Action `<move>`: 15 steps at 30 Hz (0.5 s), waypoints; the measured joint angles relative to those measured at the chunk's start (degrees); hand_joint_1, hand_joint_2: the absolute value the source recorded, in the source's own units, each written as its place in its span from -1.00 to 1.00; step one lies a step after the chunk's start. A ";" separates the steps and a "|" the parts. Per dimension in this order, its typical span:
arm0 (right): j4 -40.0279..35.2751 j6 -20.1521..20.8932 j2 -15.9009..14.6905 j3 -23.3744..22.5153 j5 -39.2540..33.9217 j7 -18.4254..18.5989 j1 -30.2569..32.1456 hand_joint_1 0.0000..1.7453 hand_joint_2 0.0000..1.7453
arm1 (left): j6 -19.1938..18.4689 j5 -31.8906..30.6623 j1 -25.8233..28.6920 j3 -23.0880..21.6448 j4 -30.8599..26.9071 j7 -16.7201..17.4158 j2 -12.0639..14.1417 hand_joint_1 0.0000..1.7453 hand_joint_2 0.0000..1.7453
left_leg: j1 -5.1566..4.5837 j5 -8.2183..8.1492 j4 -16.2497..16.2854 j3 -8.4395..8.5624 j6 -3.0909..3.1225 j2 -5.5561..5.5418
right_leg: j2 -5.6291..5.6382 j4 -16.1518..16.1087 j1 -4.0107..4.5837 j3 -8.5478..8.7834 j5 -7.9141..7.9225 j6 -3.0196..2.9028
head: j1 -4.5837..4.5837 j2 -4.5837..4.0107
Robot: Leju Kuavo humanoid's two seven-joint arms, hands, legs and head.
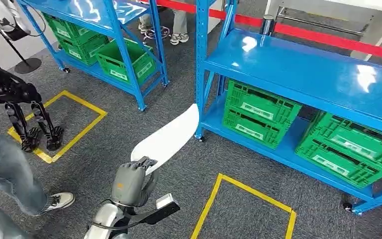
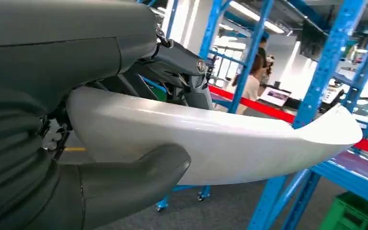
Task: Take the parts from the cabinet and place them on the table.
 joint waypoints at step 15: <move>0.00 -0.07 0.02 0.24 0.76 -0.22 0.24 -1.00 1.00 | -0.57 -0.96 1.15 0.72 -0.44 -0.04 -0.79 1.00 1.00 | 0.58 1.18 -0.22 -0.41 1.87 -8.15 | 6.47 0.65 -0.97 -0.35 0.12 2.50 | 1.44 0.00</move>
